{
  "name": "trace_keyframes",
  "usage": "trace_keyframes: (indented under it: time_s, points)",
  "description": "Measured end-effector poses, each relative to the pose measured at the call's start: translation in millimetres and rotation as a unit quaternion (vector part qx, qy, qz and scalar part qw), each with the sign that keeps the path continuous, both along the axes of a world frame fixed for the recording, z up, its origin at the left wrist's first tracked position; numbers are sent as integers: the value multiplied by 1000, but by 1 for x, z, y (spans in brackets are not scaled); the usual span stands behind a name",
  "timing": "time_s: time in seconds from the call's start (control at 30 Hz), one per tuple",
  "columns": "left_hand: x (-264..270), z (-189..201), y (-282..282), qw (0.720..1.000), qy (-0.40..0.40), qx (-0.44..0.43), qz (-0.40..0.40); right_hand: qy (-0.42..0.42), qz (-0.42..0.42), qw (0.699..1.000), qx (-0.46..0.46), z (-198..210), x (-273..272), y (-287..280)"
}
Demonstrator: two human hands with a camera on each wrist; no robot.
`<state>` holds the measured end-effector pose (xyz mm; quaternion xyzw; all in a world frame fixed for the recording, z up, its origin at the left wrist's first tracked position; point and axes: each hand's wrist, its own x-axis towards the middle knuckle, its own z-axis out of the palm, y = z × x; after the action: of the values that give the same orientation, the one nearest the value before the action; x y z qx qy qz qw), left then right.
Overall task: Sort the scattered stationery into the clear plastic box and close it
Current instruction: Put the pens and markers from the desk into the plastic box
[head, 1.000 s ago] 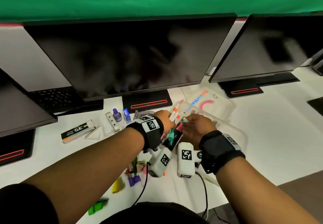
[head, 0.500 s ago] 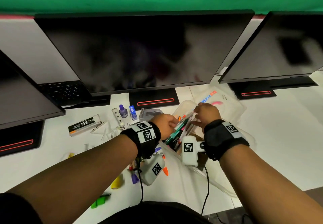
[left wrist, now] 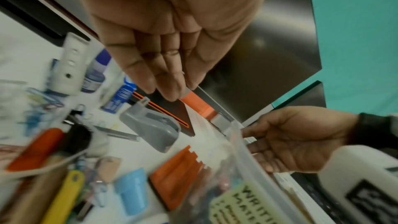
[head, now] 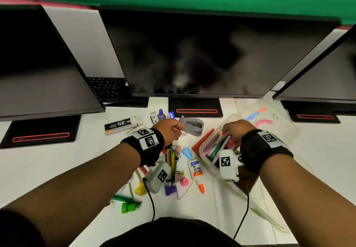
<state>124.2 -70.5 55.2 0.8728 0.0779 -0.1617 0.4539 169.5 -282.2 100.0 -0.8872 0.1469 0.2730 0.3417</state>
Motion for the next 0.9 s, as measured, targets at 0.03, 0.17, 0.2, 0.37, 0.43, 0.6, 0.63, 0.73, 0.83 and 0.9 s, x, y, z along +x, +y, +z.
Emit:
trace_keyframes:
  time_s: [0.03, 0.17, 0.2, 0.37, 0.43, 0.6, 0.63, 0.73, 0.83, 0.9]
  points:
    - [-1, -3, 8, 1000, 1, 30, -5, 0, -23, 1000, 9, 0, 1, -1]
    - [-6, -21, 53, 993, 42, 114, -1, -67, -10, 996, -59, -2, -2, 14]
    - [-8, -27, 65, 991, 69, 116, 6, -93, 8, 993, -79, -1, -5, 21]
    - [-23, -47, 109, 972, 151, 178, 33, -144, 139, 969, -148, -4, -32, 75]
    - [-31, -54, 121, 963, 158, 214, 31, -146, 205, 947, -201, -14, -40, 96]
    - [-52, -65, 141, 946, 172, 271, 34, -127, 292, 904, -285, -37, -56, 137]
    - [-56, -66, 144, 943, 177, 279, 31, -112, 300, 911, -262, -43, -60, 142]
    - [-61, -67, 153, 941, 185, 283, 28, -48, 321, 920, -221, -70, -67, 155]
    - [-65, -70, 161, 941, 190, 279, 36, -16, 296, 926, -232, -91, -74, 162]
    - [-66, -73, 165, 940, 196, 277, 42, -15, 281, 930, -238, -99, -75, 165]
